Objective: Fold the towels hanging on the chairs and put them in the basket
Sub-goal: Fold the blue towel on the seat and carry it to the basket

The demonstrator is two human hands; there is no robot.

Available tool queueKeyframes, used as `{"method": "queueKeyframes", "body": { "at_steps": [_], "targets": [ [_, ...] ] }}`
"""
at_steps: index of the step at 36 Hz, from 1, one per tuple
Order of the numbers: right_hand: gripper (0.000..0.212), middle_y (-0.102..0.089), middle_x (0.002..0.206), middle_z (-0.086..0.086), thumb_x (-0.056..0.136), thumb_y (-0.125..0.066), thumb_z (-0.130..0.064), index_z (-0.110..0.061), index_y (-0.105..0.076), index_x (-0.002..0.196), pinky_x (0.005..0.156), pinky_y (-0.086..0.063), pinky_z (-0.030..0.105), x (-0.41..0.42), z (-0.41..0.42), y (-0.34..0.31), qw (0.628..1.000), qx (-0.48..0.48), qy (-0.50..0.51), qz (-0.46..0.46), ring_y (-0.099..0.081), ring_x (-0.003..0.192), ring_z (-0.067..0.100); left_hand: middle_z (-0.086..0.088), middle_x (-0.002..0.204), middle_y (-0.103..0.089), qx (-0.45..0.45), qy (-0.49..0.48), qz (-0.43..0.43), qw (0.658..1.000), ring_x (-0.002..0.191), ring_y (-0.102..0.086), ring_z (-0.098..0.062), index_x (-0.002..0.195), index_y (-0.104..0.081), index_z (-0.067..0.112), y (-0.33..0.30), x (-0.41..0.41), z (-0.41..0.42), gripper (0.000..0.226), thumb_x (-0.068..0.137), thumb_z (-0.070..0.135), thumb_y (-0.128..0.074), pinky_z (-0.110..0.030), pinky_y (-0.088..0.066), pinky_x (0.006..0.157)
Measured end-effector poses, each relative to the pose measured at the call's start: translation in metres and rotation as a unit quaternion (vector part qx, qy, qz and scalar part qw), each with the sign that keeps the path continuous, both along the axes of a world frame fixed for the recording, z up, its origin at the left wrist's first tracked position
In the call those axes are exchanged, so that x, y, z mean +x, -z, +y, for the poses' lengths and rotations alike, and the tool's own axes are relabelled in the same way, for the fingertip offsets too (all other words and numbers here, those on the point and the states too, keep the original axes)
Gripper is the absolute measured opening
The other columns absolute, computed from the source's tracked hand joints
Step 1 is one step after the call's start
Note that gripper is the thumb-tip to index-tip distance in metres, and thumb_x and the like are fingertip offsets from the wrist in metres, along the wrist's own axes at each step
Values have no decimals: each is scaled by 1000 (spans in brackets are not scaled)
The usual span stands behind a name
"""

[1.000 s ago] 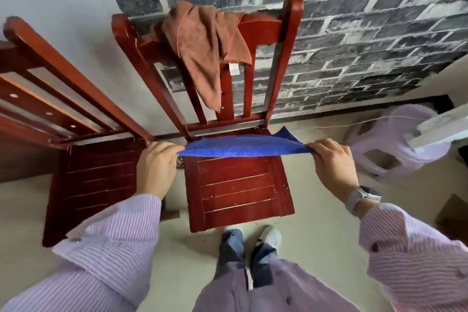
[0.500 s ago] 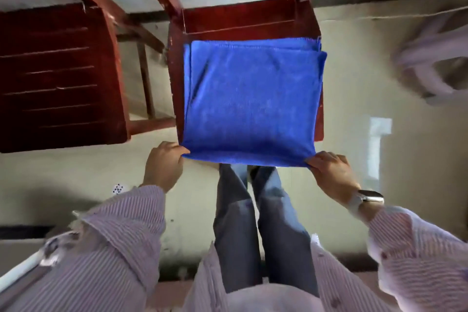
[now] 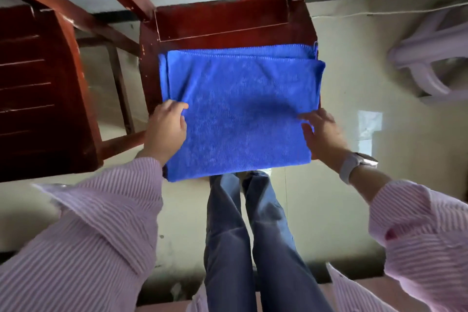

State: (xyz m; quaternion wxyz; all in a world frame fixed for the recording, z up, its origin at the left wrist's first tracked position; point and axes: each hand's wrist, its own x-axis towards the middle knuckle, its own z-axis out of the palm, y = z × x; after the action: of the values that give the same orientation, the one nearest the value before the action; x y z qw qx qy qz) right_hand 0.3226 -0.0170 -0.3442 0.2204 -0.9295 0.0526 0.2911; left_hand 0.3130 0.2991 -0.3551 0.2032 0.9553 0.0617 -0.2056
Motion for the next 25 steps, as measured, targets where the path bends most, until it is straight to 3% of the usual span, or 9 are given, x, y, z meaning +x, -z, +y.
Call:
{"method": "queueKeyframes", "body": {
  "at_steps": [5, 10, 13, 16, 19, 22, 25],
  "targets": [
    [37, -47, 126, 17, 88, -48, -10, -12, -53, 124, 92, -37, 46, 56, 9, 15, 995, -56, 1, -87, -44, 113, 38, -21, 131, -46, 32, 20, -54, 998, 118, -41, -41, 125, -50, 1, 18, 53, 5, 40, 86, 1, -48, -48, -36, 98],
    [51, -35, 139, 11, 85, -49, -15, -22, -39, 135, 94, -31, 45, 86, 9, 28, 981, -142, -24, -129, -36, 123, 31, -14, 150, -25, 89, 51, -41, 994, 136, -21, -37, 142, -29, 5, 37, 88, 14, 54, 91, 11, -47, -49, -26, 106],
    [51, -43, 133, 12, 87, -46, -17, -20, -34, 137, 96, -28, 45, 95, 8, 34, 981, -163, 6, -104, -37, 122, 30, -16, 141, -39, 101, 56, -71, 991, 128, -32, -36, 135, -41, 6, 43, 101, 19, 46, 90, 15, -49, -48, -29, 104],
    [35, -54, 120, 12, 88, -41, -16, -15, -46, 123, 95, -27, 42, 102, 7, 35, 979, -167, 50, -108, -42, 117, 30, -15, 122, -50, 128, 38, -104, 986, 117, -40, -34, 114, -58, 9, 41, 107, 19, 29, 89, 21, -52, -46, -30, 94],
    [26, -57, 115, 13, 90, -41, -18, -12, -52, 112, 94, -27, 40, 103, 6, 34, 984, -148, 63, -81, -45, 112, 31, -12, 116, -52, 139, 10, -126, 982, 113, -41, -33, 101, -62, 10, 37, 107, 20, 19, 89, 23, -53, -44, -29, 91],
    [23, -60, 111, 15, 90, -43, -18, -11, -57, 108, 94, -30, 41, 105, 1, 30, 992, -110, 37, -57, -50, 107, 35, -12, 111, -58, 87, 4, -155, 984, 107, -47, -34, 93, -63, 8, 39, 108, 28, 15, 87, 18, -54, -42, -31, 87],
    [23, -58, 112, 19, 90, -45, -16, -7, -60, 105, 91, -34, 43, 111, -5, 25, 993, -73, 2, -90, -49, 106, 38, -17, 101, -65, 2, 2, -152, 988, 95, -55, -37, 85, -62, 2, 45, 110, 44, 11, 82, 10, -54, -40, -36, 84]
  ]
}}
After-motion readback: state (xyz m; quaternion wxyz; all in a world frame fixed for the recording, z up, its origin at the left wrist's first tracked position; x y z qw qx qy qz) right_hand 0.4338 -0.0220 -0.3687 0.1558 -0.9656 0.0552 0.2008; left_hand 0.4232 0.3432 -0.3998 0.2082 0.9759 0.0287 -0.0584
